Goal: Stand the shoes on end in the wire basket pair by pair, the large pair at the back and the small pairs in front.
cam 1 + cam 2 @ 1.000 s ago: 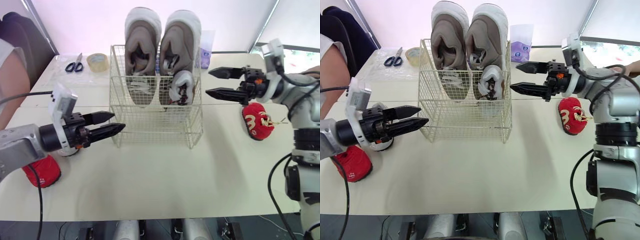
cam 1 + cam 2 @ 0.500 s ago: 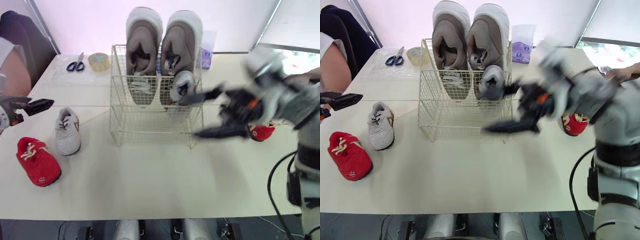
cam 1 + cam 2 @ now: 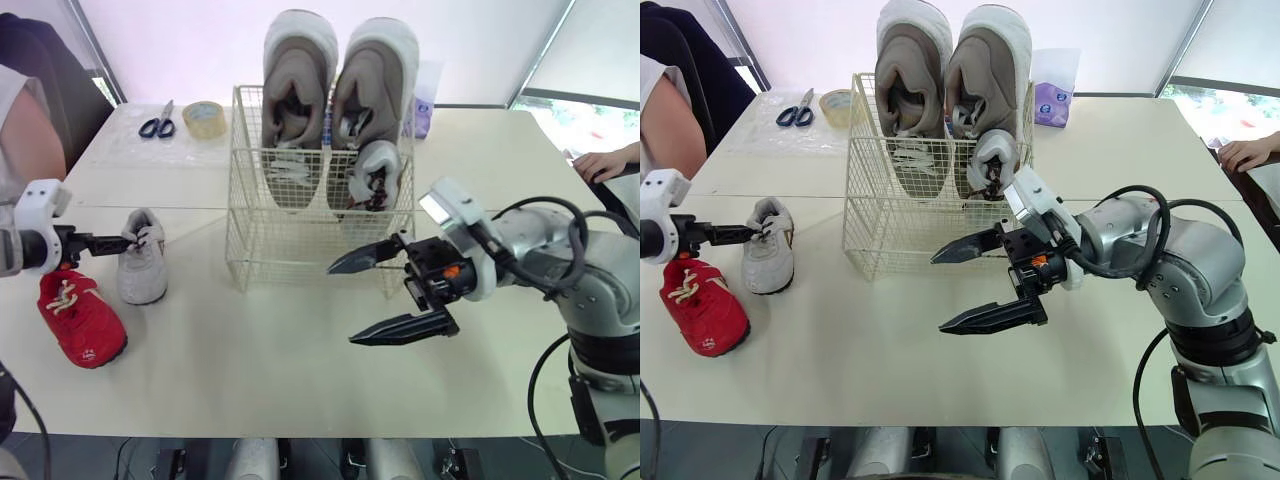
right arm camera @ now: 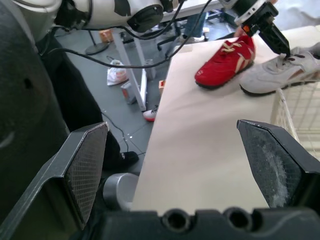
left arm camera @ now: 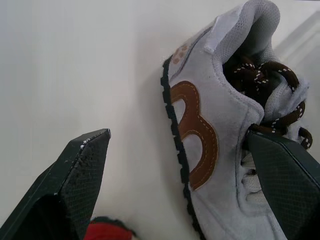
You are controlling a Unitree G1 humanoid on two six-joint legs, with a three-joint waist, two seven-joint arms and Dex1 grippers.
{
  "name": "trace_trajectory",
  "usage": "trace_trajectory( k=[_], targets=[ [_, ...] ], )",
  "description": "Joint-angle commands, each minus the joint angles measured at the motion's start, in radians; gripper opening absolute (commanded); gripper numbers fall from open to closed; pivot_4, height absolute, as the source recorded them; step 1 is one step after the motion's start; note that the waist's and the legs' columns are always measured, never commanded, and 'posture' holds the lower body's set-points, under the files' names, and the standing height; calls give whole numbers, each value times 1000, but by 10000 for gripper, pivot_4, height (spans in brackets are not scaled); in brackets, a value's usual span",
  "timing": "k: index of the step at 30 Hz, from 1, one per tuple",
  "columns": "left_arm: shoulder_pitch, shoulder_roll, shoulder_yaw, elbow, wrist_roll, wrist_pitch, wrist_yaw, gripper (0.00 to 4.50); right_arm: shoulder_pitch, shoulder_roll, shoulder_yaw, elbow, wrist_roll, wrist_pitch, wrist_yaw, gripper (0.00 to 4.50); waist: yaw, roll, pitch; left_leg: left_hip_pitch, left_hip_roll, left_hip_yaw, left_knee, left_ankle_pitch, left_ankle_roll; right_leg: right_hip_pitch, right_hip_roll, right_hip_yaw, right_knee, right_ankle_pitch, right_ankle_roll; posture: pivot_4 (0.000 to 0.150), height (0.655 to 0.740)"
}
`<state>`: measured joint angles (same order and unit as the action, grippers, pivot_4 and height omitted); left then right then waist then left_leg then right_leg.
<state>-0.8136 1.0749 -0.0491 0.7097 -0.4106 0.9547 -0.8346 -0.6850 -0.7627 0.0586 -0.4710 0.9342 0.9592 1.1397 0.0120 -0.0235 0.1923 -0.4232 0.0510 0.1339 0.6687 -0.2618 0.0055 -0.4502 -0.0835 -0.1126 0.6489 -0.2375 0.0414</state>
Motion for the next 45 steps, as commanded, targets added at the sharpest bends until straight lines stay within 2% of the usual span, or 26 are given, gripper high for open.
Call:
trace_trajectory(
  k=[1, 4, 7, 8, 11, 16, 20, 23, 25, 27, 30, 34, 36, 38, 42, 45],
  targets=[
    [-35, -37, -50, 84, 100, -59, -29, 44770, 1, 6, -16, -21, -5, -23, -28, 45000, 0, 0, 0, 0, 0, 0, 0, 0, 0, 0, 0, 0, 0, 0, 0, 1500, 7357],
    [-55, -65, -52, 129, 141, -81, -48, 37013, 8, 2, -17, -18, -13, -31, -42, 45000, 0, 0, 0, 0, 0, 0, 1, 0, 0, 0, 0, 0, 0, 0, 0, 1500, 7357],
    [-72, -82, -21, 154, 152, -85, -54, 22329, 13, -5, -17, -12, -23, -36, -46, 45000, -1, 0, 0, 0, 0, 0, 1, 0, 0, 0, 0, 0, 1, 0, 0, 1500, 7357],
    [-75, -83, -2, 158, 149, -84, -46, 15980, 15, -7, -18, -12, -26, -38, -48, 45000, -1, 0, 0, 0, 0, 0, 1, 0, 0, 0, 0, 0, 1, 0, 0, 1500, 7357],
    [-90, -84, 86, 157, 119, -87, -15, 2884, 18, -11, -23, -3, -35, -43, -51, 45000, -1, 0, 0, 1, 1, -1, 2, -1, 2, 0, 0, 0, 3, 0, 0, 1500, 7357],
    [-120, -70, 239, 150, 84, -106, 75, 2884, 6, -15, -31, 24, -35, -50, -48, 45000, -2, -1, 0, -3, 4, -3, 12, -1, 2, 0, 2, -1, 5, 0, 0, 1500, 7357],
    [-95, -82, 330, 68, 59, -137, 124, 2884, -10, -10, -23, 48, -39, -57, -34, 45000, -3, -1, 0, -4, 3, -1, 14, -3, 5, 1, 0, 0, 5, 1, 2, 1500, 7357],
    [-3, -138, 493, -194, -26, -276, 144, 2884, -30, -11, -54, 71, -3, -39, -27, 45000, -3, -1, 0, -3, 3, -1, 14, -2, 4, 1, 0, 0, 5, 2, 3, 1500, 7357],
    [16, -178, 617, -387, -123, -236, 192, 2884, -55, -24, -120, 103, 59, -4, -38, 45000, 0, -3, 1, -4, 3, -2, 15, -1, 2, 1, -3, 0, 5, 2, 3, 1500, 7357],
    [22, -213, 669, -589, -171, -214, 266, 2884, -83, -41, -184, 148, 95, 25, -71, 45000, -1, -4, 1, -5, 2, -3, 15, -1, 2, 2, -4, 0, 5, 2, 4, 1500, 7357],
    [28, -306, 634, -989, -218, -195, 425, 2884, -105, -96, -234, 183, 122, 78, -90, 45000, 1, -4, 1, -4, 1, -3, 15, -2, 4, 5, -5, 0, 2, 4, 6, 1500, 7357],
    [134, -397, 470, -1301, -114, -228, 572, 2884, -134, -125, -231, 216, 150, 128, -76, 45000, -1, -1, -1, 2, -1, -1, 15, -5, 8, 11, -7, 2, -2, 5, 9, 1500, 7357],
    [150, -504, 443, -1349, -102, -254, 670, 2884, -160, -126, -232, 236, 167, 148, -70, 45000, 0, 0, -1, 5, -1, 0, 15, -6, 10, 13, -5, 3, 0, 6, 9, 1500, 7357],
    [200, -575, 358, -1365, -37, -320, 698, 2884, -160, -150, -228, 237, 162, 169, -67, 45000, -2, -1, -1, 5, 0, -1, 15, -7, 12, 13, -4, 3, -1, 6, 8, 1500, 7357],
    [269, -645, 196, -1284, 111, -512, 680, 2884, -109, -193, -243, 216, 144, 191, -104, 45000, 1, -1, -1, 6, 1, -2, 15, -7, 11, 12, -1, 3, 0, 7, 7, 1500, 7357],
    [283, -678, 139, -1201, 190, -634, 673, 2884, -53, -213, -279, 200, 157, 207, -133, 45000, 4, -1, -1, 5, 0, -1, 15, -7, 12, 13, -2, 2, -1, 7, 7, 1500, 7357]
  ],
)
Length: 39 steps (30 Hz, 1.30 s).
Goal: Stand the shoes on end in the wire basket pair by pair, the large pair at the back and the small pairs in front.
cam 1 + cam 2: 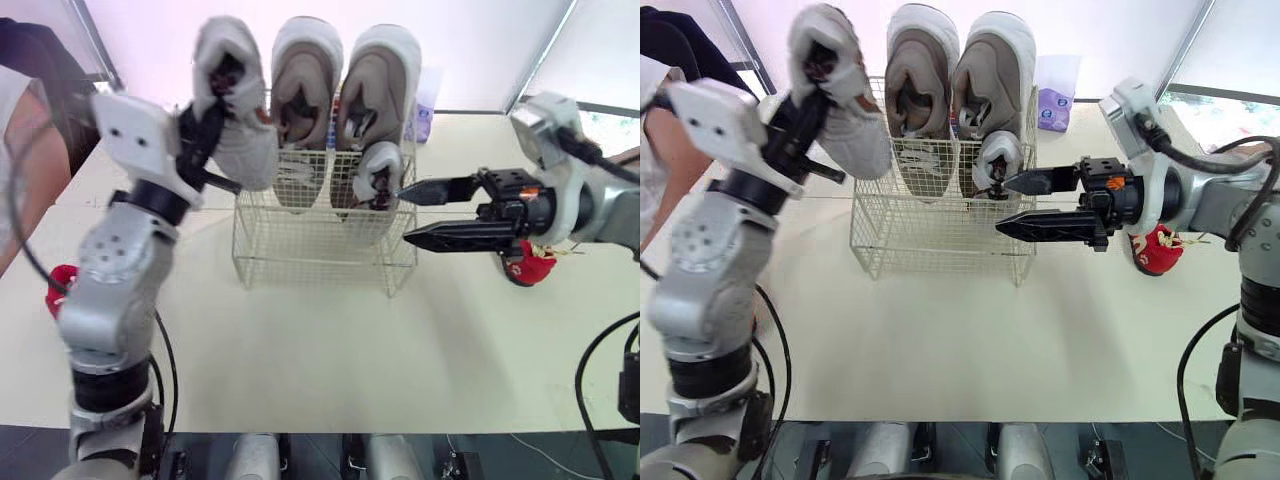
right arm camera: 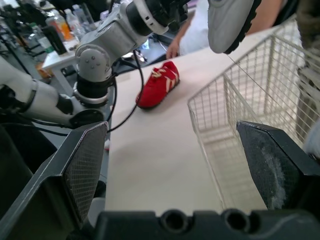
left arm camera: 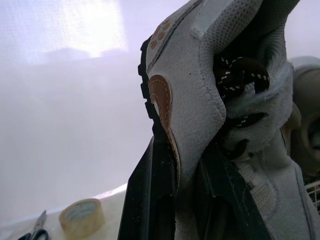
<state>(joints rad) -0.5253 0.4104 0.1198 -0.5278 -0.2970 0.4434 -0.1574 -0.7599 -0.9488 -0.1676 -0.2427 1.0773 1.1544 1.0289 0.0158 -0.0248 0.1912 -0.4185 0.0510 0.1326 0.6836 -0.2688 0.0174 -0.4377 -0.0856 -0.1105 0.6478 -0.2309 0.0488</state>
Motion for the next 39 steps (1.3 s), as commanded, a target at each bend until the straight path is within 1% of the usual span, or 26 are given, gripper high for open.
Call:
trace_trajectory(
  k=[1, 4, 10, 14, 20, 24, 25, 26, 28, 30, 31, 39],
  targets=[
    [-5, -27, -39, 60, 89, -156, -5, 2884, 45, -35, -69, -36, 23, 17, -29, 45000, 0, 0, 0, 0, 0, 0, 0, 0, 1, 0, -1, 0, 0, 0, 0, 1500, 7357],
    [8, -66, -103, 146, 175, -284, 0, 2884, 160, -70, -142, -81, 36, 34, -55, 45000, 2, 0, 0, -2, -1, 1, 1, -1, 2, -2, -2, 0, -1, 0, 0, 1500, 7357],
    [60, -134, -169, 300, 264, -458, -6, 2884, 226, -54, -218, -126, 112, 53, -138, 45000, -1, 0, 0, -2, -1, 1, 1, -2, 4, -1, -2, 0, -1, 1, 1, 1500, 7357],
    [93, -166, -180, 331, 273, -479, -13, 2884, 249, -47, -238, -147, 150, 51, -186, 45000, 0, 0, -1, -1, 0, 0, 1, -2, 4, -1, -2, -1, -1, 1, 1, 1500, 7357],
    [149, -153, -193, 329, 304, -466, -47, 2884, 244, -25, -213, -138, 156, 17, -213, 45000, -1, 0, -1, -1, 0, 0, 1, -2, 4, -1, -2, 0, -1, 1, 1, 1500, 7357],
    [151, -154, -162, 320, 276, -459, -57, 2884, 240, -5, -186, -132, 141, -11, -214, 45000, -2, 0, -1, -1, 0, 0, 1, -2, 4, -1, -2, 0, -1, 1, 1, 1500, 7357],
    [148, -155, -151, 307, 263, -450, -60, 9713, 238, -2, -181, -127, 138, -18, -212, 45000, -2, 0, -1, -1, 0, 0, 1, -2, 4, -1, -2, 0, -1, 1, 1, 1500, 7357],
    [146, -157, -142, 294, 252, -436, -61, 12490, 235, 1, -174, -122, 133, -25, -210, 45000, -2, 0, -1, -1, 0, 0, 1, -2, 4, -1, -2, 0, -1, 1, 1, 1500, 7357],
    [149, -160, -127, 263, 229, -400, -61, 21850, 233, 6, -159, -114, 123, -41, -206, 45000, -3, 0, -1, -1, 0, 0, 1, -2, 4, -1, -2, 0, -1, 1, 1, 1500, 7357],
    [163, -163, -117, 224, 197, -357, -68, 32236, 235, 12, -147, -111, 111, -52, -202, 45000, -4, 1, -1, -1, 0, 0, 1, -2, 4, -1, -2, 0, -1, 1, 1, 1500, 7357],
    [176, -163, -113, 197, 180, -332, -74, 36427, 237, 15, -142, -110, 105, -58, -200, 45000, -4, 1, -1, -1, 0, 0, 1, -2, 4, -1, -2, 0, -1, 1, 1, 1500, 7357],
    [256, -144, -72, -7, 107, -131, -71, 36427, 229, 21, -109, -77, 59, -94, -168, 45000, -2, 1, -1, -2, 0, 0, 1, -2, 4, -1, -2, 0, -1, 0, 1, 1500, 7357]
  ],
)
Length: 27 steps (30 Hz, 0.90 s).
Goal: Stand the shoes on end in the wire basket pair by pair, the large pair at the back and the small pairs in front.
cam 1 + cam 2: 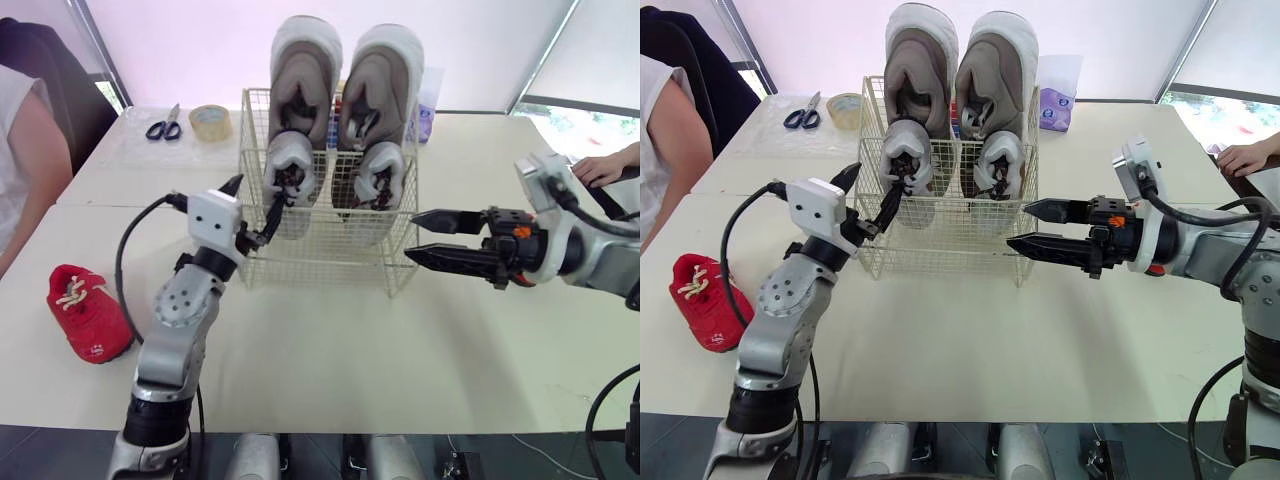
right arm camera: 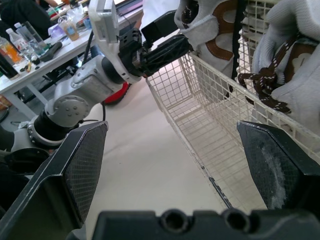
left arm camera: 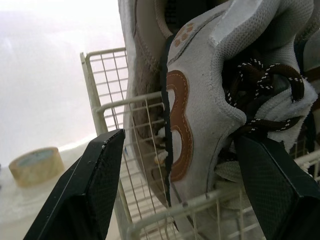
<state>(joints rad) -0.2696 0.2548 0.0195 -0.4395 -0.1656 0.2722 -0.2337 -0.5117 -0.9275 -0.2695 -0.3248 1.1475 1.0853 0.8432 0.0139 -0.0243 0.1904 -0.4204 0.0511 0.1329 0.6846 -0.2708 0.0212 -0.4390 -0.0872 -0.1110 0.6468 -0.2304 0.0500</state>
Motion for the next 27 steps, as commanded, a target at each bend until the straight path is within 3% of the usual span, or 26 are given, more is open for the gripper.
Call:
trace_trajectory(
  k=[1, 4, 11, 14, 20, 22, 24, 27],
  targets=[
    [7, 20, 36, -112, -29, 63, 3, 36427, -20, 0, -3, 10, -17, -29, 23, 45000, 0, 0, 0, 0, 0, 0, 0, 0, 0, 0, 0, 0, 0, 0, 0, 1500, 7357],
    [16, 41, 53, -148, -51, 123, -3, 36427, -20, 5, 15, 18, -35, -42, 34, 45000, -1, 0, 0, 0, 0, 0, 0, 0, 0, 0, 0, 0, 0, 0, 0, 1500, 7357],
    [-4, 58, 156, -264, -262, 374, 1, 36427, -28, 0, 32, 38, -60, -48, 63, 45000, -1, 0, 0, 0, 0, 0, 0, 0, 0, 0, 0, 0, 0, 0, 0, 1500, 7357],
    [-10, 104, 237, -309, -403, 481, -22, 36427, -32, -6, 32, 50, -67, -45, 79, 45000, -1, 0, 0, 0, 0, 0, 0, 0, 0, 0, 0, 0, 0, 0, 0, 1500, 7357],
    [-5, 290, 456, -300, -823, 672, -101, 36427, -60, -19, -10, 125, -83, -53, 93, 45000, -2, 0, 0, 0, 0, -1, 0, 0, 0, 0, 0, 0, 0, 0, 0, 1500, 7357],
    [-31, 358, 493, -252, -964, 712, -116, 44866, -75, -13, -63, 174, -77, -58, 54, 45000, -1, 0, 0, 0, 0, -1, 0, 0, -1, 0, 0, 0, 0, 0, 0, 1500, 7357],
    [-48, 406, 492, -231, -1039, 726, -109, 44866, -75, -11, -98, 203, -88, -67, 25, 45000, 2, 0, 0, 0, -1, -1, 0, 0, -1, 0, 0, 0, 0, 0, 0, 1500, 7357],
    [-84, 457, 386, -265, -1019, 733, -87, 44866, -39, 20, -177, 277, -183, -176, -73, 45000, 2, 0, 0, 0, -2, -1, 0, 0, -1, 1, 0, 0, -1, 0, 0, 1500, 7357]
  ],
)
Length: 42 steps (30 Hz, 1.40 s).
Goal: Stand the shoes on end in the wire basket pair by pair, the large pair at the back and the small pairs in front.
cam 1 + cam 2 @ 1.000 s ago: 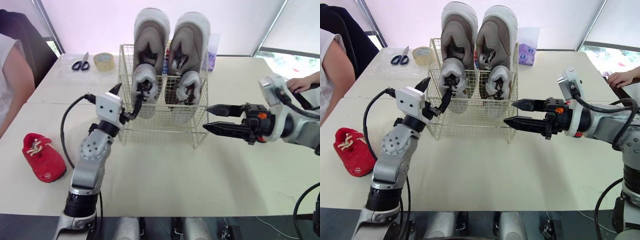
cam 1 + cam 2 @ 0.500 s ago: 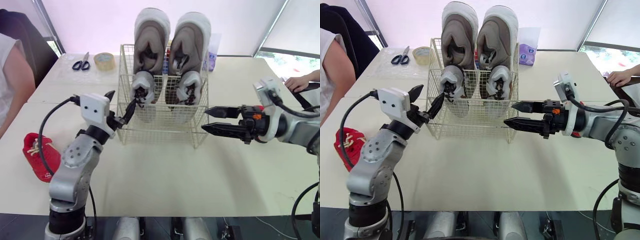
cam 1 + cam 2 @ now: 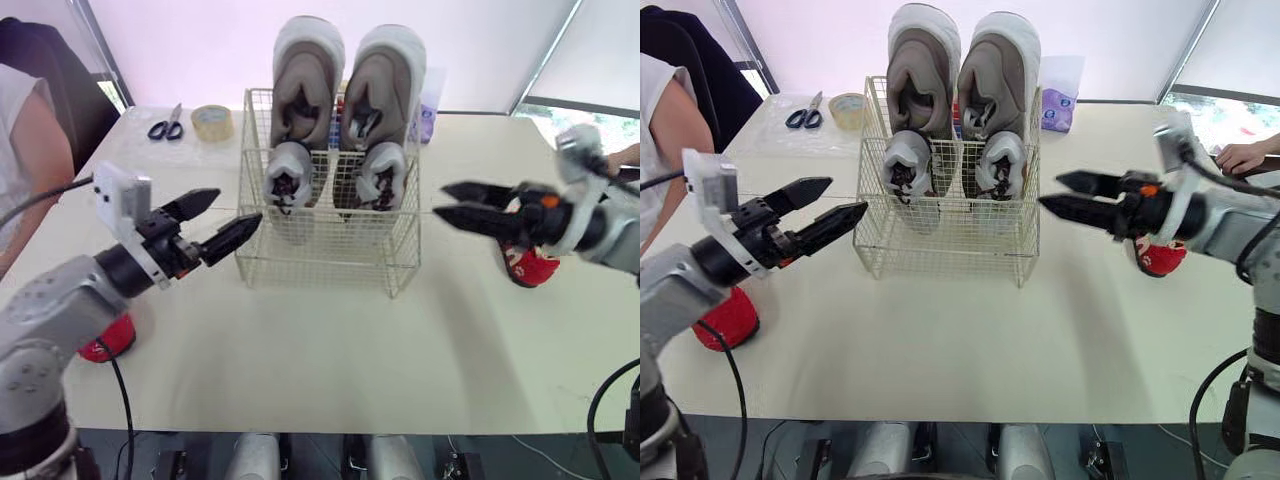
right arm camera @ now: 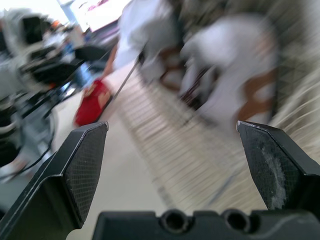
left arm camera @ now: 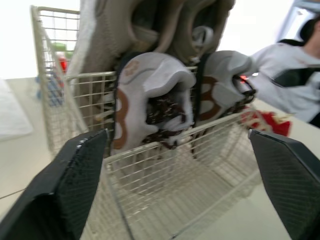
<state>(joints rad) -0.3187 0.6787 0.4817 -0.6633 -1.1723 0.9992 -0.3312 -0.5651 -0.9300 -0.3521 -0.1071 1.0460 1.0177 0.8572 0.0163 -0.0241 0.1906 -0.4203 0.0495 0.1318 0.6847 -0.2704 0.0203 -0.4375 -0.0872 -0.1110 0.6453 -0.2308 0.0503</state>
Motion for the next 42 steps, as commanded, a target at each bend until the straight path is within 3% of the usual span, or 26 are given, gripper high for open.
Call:
trace_trajectory(
  k=[1, 5, 9, 11, 16, 19, 29, 37, 42],
  targets=[
    [-44, 39, -115, -60, -5, 1, 7, 44866, 22, 37, -113, 89, -128, -160, -129, 45000, 0, 0, 0, 0, 0, 0, 0, 0, 0, 1, 0, 0, 0, 0, 0, 1500, 7357],
    [-8, -6, -189, -120, -118, -47, -16, 44866, 114, 89, -160, 114, -339, -396, -269, 45000, -3, 0, 0, 0, -1, 1, 0, 3, -5, 1, 0, 0, -1, 0, 1, 1500, 7357],
    [14, -8, -210, -61, -299, -58, -50, 44866, 295, 117, -248, 16, -368, -407, -308, 45000, -2, 1, 0, 0, 0, 1, -2, 5, -9, -1, 1, 1, 2, 0, 1, 1500, 7357],
    [26, 9, -231, -58, -305, -58, -70, 44866, 384, 147, -283, -34, -400, -428, -352, 45000, -1, 2, -1, 1, 1, -2, -2, 7, -11, 0, 3, 1, 2, -1, 1, 1500, 7357],
    [64, 76, -334, -111, -165, -61, -153, 44866, 557, 255, -342, -96, -433, -454, -440, 45000, -5, 6, -3, 4, 2, -1, -2, 3, -5, 1, 5, 2, 1, -1, 0, 1500, 7357],
    [80, 88, -339, -118, -217, -71, -168, 44866, 599, 310, -336, -135, -429, -456, -466, 45000, -7, 10, -4, 7, 2, 0, -2, 2, -5, 3, 5, 4, 1, -2, -1, 1500, 7357],
    [109, 115, -362, -139, -239, -83, -156, 44866, 579, 429, -223, -113, -486, -523, -520, 45000, -6, 13, -5, 7, 2, 1, -3, 2, -4, 3, 5, 6, 0, -3, -4, 1500, 7357],
    [119, 124, -376, -139, -201, -104, -150, 44866, 445, 506, -146, 130, -676, -729, -667, 45000, -8, 14, -5, 7, 2, 1, -3, 2, -4, 3, 5, 6, 0, -3, -4, 1500, 7357],
    [140, 127, -373, -144, -178, -117, -148, 44866, 375, 531, -135, 276, -715, -830, -695, 45000, -11, 14, -4, 7, 2, 1, -4, 2, -4, 3, 5, 6, 0, -3, -4, 1500, 7357]
  ],
)
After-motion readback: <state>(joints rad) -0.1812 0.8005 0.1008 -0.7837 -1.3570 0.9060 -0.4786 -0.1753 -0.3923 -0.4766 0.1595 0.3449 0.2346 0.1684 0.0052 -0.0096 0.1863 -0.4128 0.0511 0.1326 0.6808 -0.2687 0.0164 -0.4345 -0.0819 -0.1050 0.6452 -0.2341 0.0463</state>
